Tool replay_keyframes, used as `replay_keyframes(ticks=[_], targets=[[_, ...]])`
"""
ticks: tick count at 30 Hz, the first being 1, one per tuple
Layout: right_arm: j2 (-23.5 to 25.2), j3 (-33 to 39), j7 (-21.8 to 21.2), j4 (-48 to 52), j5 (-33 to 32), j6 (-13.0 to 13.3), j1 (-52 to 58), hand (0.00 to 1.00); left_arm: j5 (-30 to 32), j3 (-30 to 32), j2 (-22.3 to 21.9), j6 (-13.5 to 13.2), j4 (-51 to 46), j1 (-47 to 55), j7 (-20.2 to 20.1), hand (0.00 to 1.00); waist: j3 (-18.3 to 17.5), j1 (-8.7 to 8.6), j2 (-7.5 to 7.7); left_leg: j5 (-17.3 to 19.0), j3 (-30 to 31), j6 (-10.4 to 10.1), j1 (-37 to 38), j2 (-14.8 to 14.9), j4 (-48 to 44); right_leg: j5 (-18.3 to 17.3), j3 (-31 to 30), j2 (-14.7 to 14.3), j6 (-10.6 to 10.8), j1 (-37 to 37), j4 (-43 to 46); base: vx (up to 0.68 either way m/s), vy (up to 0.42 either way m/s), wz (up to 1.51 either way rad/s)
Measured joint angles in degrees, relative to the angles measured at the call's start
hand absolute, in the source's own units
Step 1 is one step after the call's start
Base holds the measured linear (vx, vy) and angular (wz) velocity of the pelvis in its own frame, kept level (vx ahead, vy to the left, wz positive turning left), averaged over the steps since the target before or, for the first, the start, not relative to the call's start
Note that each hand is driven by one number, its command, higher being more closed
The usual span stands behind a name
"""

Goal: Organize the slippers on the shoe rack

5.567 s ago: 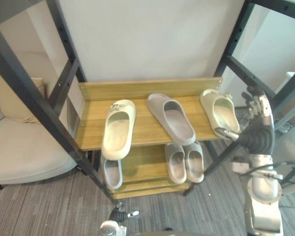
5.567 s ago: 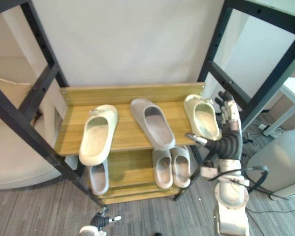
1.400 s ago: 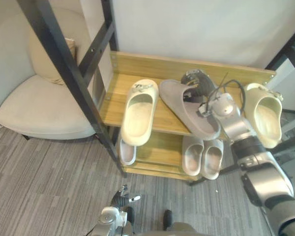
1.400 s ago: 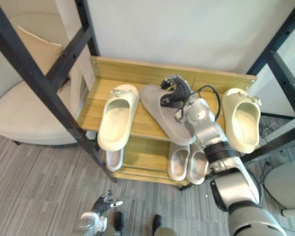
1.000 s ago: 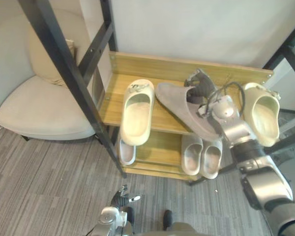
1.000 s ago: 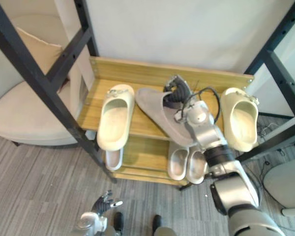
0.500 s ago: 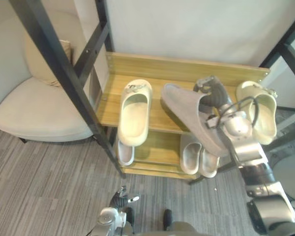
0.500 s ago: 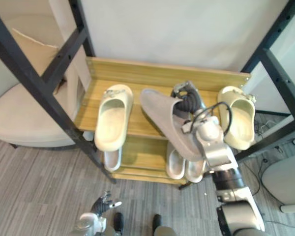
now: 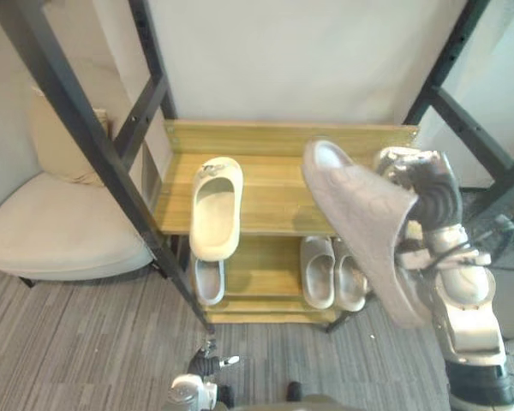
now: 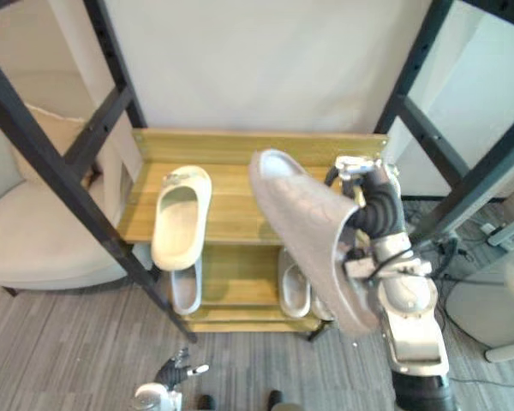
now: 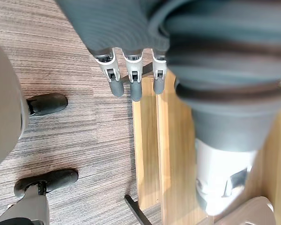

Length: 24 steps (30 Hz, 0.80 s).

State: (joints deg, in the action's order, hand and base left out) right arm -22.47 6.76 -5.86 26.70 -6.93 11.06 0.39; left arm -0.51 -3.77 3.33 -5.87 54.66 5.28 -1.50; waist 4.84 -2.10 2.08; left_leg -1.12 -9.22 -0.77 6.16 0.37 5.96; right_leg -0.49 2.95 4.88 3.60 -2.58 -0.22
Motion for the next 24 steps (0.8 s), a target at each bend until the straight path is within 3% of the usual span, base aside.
replay_keyframes(ticks=[10,14,16,19,21,24], targets=[[5.06,-4.78,-5.08,1.43,-2.17,-0.37,18.3,1.0,0.36,-2.99,0.31,-0.12,1.69,0.5,-0.18,0.0,-0.94,-1.3,-0.88,1.56,-2.19,-0.87,5.25,0.12,-0.04,-1.53,-2.0,-0.22,-0.21,-3.1,2.17,-0.03,0.007,-0.11],[5.65,-9.17,-6.61,-1.67,-2.09,-0.87,20.24,1.0,0.28,-4.34,0.68,-0.23,1.52,0.23,-0.18,0.0,-0.06,-1.17,-1.01,5.7,-2.01,-0.69,-1.44,0.02,-9.67,-5.4,-2.2,0.81,-0.35,2.89,10.91,-0.09,-0.017,0.04],[5.69,-10.45,-6.55,-5.64,-1.88,-1.23,17.95,1.0,0.0,-4.7,0.59,-0.51,0.66,-1.34,-0.12,0.0,3.42,-1.11,-1.64,9.87,-1.12,-0.61,-7.99,1.09,-20.97,-7.0,-1.72,0.91,-0.49,6.79,17.07,-0.11,-0.033,0.16],[5.37,-11.88,-5.03,-10.73,0.09,-2.01,12.05,1.0,-1.45,-5.17,0.49,-0.98,0.03,-3.89,0.08,0.0,7.89,-1.02,-3.78,13.73,-0.31,-0.15,-17.46,2.87,-32.2,-9.34,-1.5,0.3,-1.08,14.59,25.16,-0.22,-0.026,0.13],[5.08,-12.55,-3.02,-13.43,0.91,-2.74,8.05,1.0,-2.18,-5.21,0.53,-1.03,-0.29,-6.28,0.23,0.0,11.05,-0.99,-4.73,14.38,1.07,-0.14,-23.12,3.3,-36.89,-10.74,-0.41,0.42,-1.13,19.56,29.6,-0.24,-0.052,0.26],[4.96,-12.98,-0.41,-14.47,2.72,-3.04,2.31,1.0,-3.42,-5.18,1.73,-1.26,-2.7,-8.57,1.34,0.0,15.21,-0.32,-4.84,14.6,2.29,-0.55,-29.47,3.91,-41.73,-12.03,0.75,0.68,-2.18,25.38,35.19,-0.16,-0.071,0.21]])
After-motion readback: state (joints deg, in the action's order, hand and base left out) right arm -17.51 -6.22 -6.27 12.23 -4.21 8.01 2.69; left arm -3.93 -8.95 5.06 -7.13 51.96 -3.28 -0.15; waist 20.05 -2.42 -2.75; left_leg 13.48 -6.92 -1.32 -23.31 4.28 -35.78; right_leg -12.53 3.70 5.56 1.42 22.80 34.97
